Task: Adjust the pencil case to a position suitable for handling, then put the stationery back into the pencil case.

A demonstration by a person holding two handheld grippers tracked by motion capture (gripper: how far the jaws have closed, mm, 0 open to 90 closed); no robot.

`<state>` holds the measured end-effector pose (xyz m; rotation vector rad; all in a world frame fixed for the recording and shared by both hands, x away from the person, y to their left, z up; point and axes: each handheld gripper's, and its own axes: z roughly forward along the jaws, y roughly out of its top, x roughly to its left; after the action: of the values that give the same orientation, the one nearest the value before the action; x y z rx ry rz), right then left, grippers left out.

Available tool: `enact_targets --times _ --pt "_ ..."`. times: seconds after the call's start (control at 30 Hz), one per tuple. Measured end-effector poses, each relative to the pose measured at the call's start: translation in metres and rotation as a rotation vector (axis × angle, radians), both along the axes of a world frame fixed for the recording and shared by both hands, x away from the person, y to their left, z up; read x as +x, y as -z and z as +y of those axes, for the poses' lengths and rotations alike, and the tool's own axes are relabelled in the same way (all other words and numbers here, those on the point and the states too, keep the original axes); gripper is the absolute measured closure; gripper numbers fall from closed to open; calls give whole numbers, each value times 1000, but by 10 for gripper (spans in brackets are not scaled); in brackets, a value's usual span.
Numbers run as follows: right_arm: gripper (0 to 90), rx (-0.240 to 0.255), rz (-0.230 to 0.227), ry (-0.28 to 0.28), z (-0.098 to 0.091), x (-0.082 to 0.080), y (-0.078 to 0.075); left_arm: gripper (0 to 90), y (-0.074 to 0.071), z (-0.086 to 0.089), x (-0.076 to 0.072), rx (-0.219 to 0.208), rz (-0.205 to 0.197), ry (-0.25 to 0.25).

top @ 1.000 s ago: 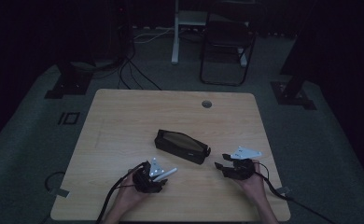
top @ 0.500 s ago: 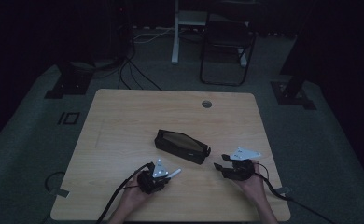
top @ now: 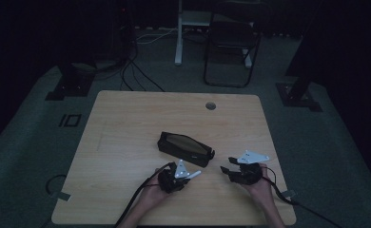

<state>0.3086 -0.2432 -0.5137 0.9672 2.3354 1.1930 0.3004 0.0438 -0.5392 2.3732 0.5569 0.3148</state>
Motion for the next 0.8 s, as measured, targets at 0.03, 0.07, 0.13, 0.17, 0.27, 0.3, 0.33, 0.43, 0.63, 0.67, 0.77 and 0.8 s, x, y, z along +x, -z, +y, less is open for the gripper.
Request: enact_targets --times 0.03,0.07,0.13,0.17,0.27,0.3,0.33,0.43,0.63,0.67,0.77,0.8 --pt "451 2 0 0 -1 0 0 782 1 -6 1 -8 1 6" --pt "449 -1 0 1 -3 -1 0 781 1 -10 2 -16 3 13" --pt "448 0 -1 1 -5 -1 0 782 2 -17 4 -25 6 26" --pt "447 2 0 3 -6 -1 0 782 2 -20 5 -28 4 29" --pt "445 4 -1 5 -8 -1 0 782 2 -32 7 -31 5 56" --pt "444 5 -1 6 -8 -1 0 782 2 -35 7 -33 6 60" --pt "444 6 -1 8 -8 -1 0 782 2 -38 7 -34 5 67" --pt "444 7 -1 7 -9 -1 0 782 2 -40 7 -36 5 71" --pt "434 5 2 11 -9 0 2 635 -1 -44 7 -78 4 64" --pt "434 5 2 11 -9 0 2 590 -1 -44 7 -78 4 64" --pt "430 15 1 7 -9 0 0 540 -12 -32 3 -120 -7 40" --pt "429 16 -2 2 -8 0 -1 525 -16 -27 2 -127 -15 34"
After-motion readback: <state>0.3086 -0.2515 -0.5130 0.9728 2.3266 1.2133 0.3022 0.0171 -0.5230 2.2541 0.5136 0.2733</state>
